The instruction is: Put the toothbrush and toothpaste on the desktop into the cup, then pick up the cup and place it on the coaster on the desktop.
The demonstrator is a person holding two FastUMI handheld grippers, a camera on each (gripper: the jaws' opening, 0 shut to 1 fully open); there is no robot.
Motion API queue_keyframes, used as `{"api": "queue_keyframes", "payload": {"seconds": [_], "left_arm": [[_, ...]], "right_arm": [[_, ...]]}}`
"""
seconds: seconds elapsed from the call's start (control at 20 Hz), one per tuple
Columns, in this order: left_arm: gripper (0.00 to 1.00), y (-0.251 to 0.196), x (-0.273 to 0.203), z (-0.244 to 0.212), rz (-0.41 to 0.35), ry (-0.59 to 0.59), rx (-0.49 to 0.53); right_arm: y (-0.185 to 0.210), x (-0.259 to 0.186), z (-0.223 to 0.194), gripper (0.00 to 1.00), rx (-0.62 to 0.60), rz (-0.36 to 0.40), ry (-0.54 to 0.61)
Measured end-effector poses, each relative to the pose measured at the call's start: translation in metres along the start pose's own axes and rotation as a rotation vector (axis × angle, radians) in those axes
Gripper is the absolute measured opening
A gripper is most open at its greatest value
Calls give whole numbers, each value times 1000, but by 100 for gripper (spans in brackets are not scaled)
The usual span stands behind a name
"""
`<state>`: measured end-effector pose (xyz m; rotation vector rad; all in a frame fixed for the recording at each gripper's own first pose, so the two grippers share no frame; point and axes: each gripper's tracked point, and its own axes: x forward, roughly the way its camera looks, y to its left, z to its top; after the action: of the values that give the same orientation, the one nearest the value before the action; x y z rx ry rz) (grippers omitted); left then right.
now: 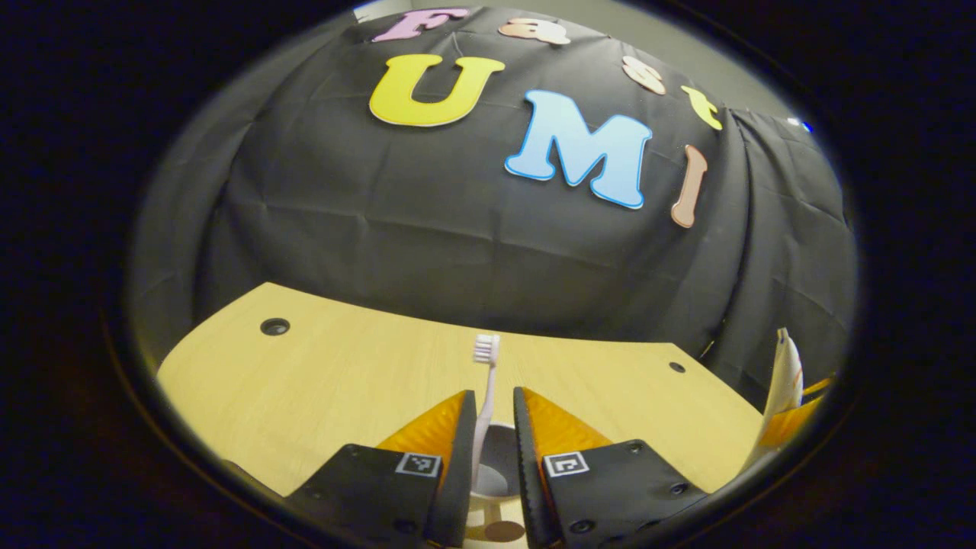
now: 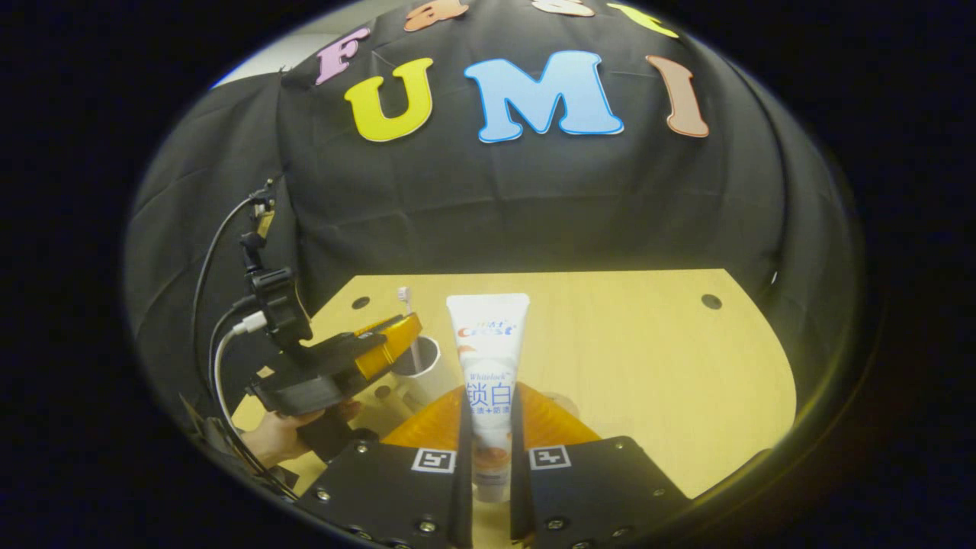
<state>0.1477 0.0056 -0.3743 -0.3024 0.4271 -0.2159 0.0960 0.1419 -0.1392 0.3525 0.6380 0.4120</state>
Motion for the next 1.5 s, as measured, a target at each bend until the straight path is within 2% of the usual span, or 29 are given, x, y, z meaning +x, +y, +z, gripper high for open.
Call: {"api": "queue_keyframes", "payload": {"seconds": [0.05,0.2,0.25,0.3,0.35,0.45,0.5,0.55,0.65,0.7,0.8,0.9,0.95,1.0,1.05,1.25,1.3,1.35,1.45,1.5], "left_arm": [[34,0,-3,-2,-2,10,-8],[93,5,-15,4,14,2,-31],[98,8,-20,8,23,-7,-33],[93,9,-25,11,29,-14,-31],[96,12,-32,14,37,-20,-27],[96,19,-47,21,50,-28,-20],[96,24,-54,24,62,-31,-21],[96,28,-62,26,70,-30,-23],[96,36,-76,26,87,-23,-30],[93,39,-84,27,94,-18,-35],[96,48,-99,28,106,-12,-43],[93,55,-111,30,117,-12,-42],[96,61,-118,30,124,-13,-38],[93,66,-123,31,130,-14,-37],[96,69,-126,30,130,-11,-39],[93,76,-135,28,127,1,-43],[96,77,-137,27,126,6,-43],[93,78,-139,25,125,13,-42],[93,80,-141,24,118,22,-38],[96,80,-139,22,114,27,-34]], "right_arm": [[3,2,3,20,-6,6,-2],[16,10,15,20,-23,37,-25],[21,14,21,20,-30,49,-34],[26,19,25,20,-37,58,-46],[30,23,31,19,-42,68,-58],[40,34,38,20,-44,91,-80],[44,40,42,17,-39,101,-88],[49,46,47,20,-31,109,-97],[57,60,56,20,-8,120,-126],[65,67,61,20,0,135,-141],[76,80,71,19,6,160,-166],[85,90,77,20,2,176,-192],[89,96,81,19,1,180,-203],[92,102,84,19,0,184,-219],[94,109,88,19,-1,183,-232],[101,138,88,20,-33,162,-266],[103,144,86,20,-47,157,-268],[103,149,84,20,-59,149,-266],[103,158,76,21,-81,131,-254],[104,162,71,22,-92,122,-240]]}}
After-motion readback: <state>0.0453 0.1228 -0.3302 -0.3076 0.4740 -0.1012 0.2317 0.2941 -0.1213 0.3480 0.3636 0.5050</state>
